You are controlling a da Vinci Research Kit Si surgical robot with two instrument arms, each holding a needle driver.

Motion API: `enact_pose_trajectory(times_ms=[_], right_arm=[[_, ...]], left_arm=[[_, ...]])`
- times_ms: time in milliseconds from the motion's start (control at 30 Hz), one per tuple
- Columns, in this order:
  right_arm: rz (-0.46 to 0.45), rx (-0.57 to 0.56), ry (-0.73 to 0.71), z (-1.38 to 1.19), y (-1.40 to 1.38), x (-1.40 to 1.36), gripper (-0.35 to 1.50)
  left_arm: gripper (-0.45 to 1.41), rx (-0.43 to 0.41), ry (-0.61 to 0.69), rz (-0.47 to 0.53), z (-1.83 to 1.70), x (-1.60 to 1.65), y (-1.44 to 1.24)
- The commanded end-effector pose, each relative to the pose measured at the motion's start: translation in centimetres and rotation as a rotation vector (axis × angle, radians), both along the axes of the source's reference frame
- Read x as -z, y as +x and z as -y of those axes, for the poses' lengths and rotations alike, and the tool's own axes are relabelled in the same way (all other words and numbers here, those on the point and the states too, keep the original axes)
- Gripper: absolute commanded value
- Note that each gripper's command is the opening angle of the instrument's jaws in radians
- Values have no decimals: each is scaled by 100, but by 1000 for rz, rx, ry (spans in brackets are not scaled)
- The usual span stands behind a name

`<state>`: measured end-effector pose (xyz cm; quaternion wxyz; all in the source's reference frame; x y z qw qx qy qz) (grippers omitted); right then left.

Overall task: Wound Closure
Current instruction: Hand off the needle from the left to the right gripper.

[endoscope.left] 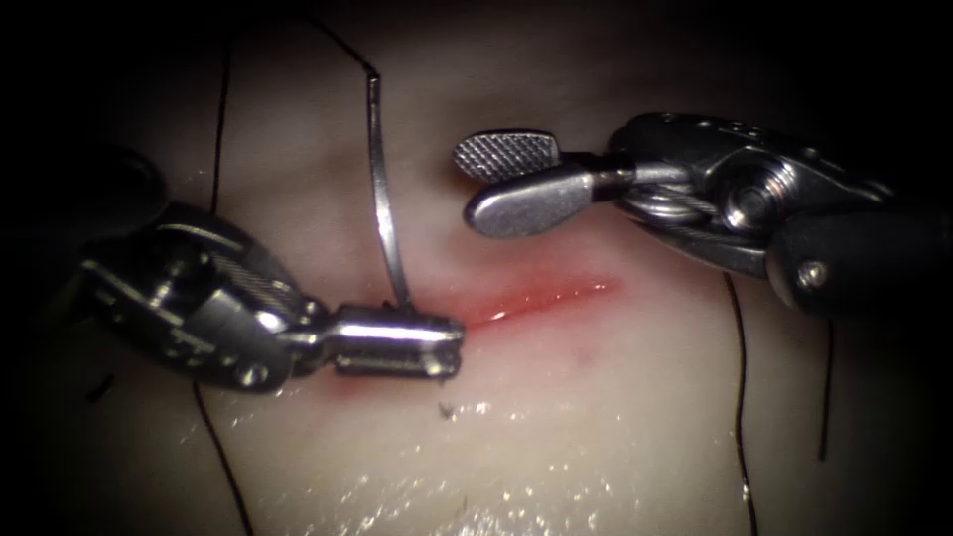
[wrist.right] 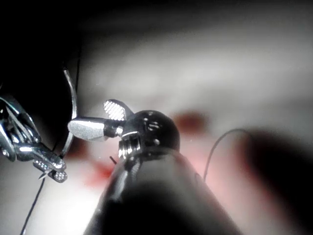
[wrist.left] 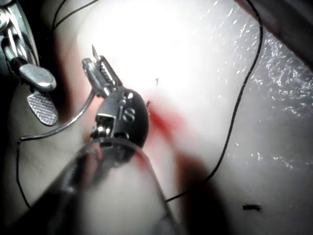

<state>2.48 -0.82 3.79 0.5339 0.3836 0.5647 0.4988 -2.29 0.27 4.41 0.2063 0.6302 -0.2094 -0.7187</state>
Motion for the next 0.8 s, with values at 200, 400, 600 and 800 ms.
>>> enact_pose_trajectory(times_ms=[200, 400, 600, 800], right_arm=[[10, 9, 17, -1, 22, -3, 109], [-36, 53, 32, 2, 23, 0, 106], [-93, 58, 31, -2, 25, 6, 104], [-94, 52, 42, -4, 32, 11, 104]], left_arm=[[-45, -16, 2, 29, 3, 0, -11], [-45, -42, -6, 57, 5, 8, -13], [-45, -59, -3, 63, 5, 11, -15], [-45, -62, -3, 57, 5, 11, -17]])
